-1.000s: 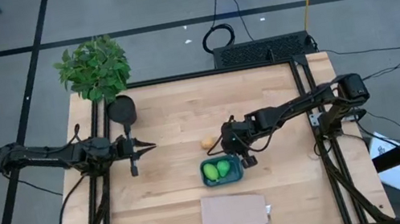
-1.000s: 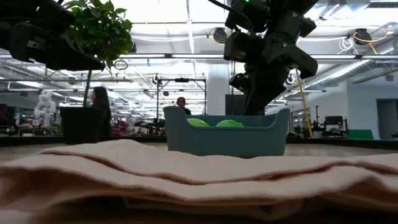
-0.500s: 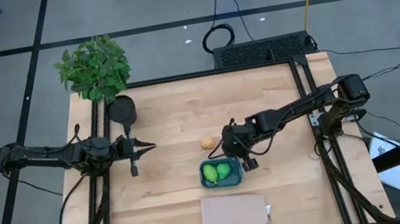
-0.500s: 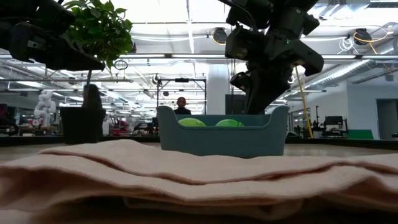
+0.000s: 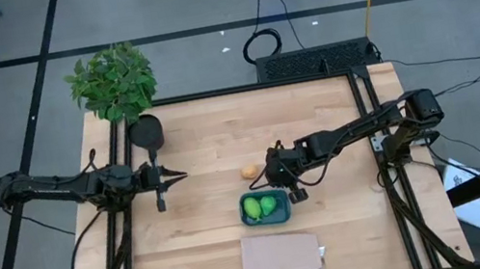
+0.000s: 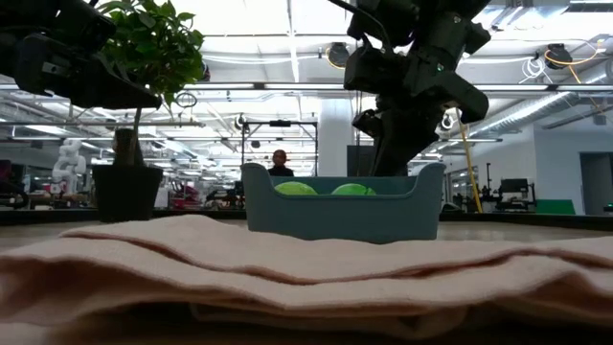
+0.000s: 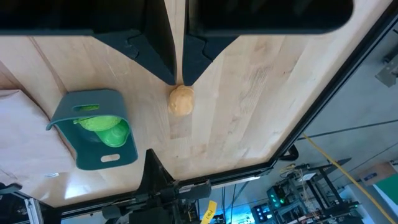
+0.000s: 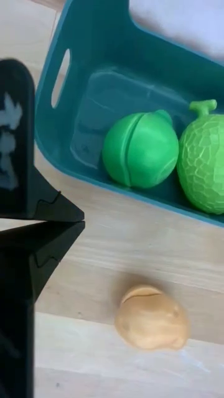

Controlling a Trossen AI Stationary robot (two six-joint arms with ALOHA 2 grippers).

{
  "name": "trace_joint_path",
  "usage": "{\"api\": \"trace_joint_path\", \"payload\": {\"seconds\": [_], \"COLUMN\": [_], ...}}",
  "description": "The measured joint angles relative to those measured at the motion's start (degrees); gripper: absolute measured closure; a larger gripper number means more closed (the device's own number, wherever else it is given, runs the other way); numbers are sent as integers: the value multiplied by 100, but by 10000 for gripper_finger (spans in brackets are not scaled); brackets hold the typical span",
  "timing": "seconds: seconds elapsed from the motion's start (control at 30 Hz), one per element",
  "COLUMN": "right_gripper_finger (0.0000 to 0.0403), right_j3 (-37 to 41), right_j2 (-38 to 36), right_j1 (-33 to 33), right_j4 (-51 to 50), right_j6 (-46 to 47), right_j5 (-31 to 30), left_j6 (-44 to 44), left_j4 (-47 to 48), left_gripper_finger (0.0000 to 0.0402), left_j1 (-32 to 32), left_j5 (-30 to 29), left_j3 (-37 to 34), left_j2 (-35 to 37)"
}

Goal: Pick and placing Produce into tupperware
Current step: Put the brown potato into the blue bin

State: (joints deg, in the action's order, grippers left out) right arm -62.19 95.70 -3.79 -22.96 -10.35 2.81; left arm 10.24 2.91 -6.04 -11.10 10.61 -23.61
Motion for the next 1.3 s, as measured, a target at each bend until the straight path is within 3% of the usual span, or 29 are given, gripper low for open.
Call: {"api": "trace_joint_path", "payload": {"seconds": [0.67, 1.3], "right_gripper_finger": [403, 403], "right_j3": [0, 47], "right_j2": [-702, -2441], "right_j1": [44, 44], "right_j4": [209, 835], "right_j6": [21, 252], "right_j5": [20, 2], "left_j6": [2, 2], "left_j4": [-2, 5], "left_gripper_finger": [371, 371], "left_j1": [1, 2], "left_j5": [0, 2], "left_j3": [0, 0], "left_j2": [1, 2]}}
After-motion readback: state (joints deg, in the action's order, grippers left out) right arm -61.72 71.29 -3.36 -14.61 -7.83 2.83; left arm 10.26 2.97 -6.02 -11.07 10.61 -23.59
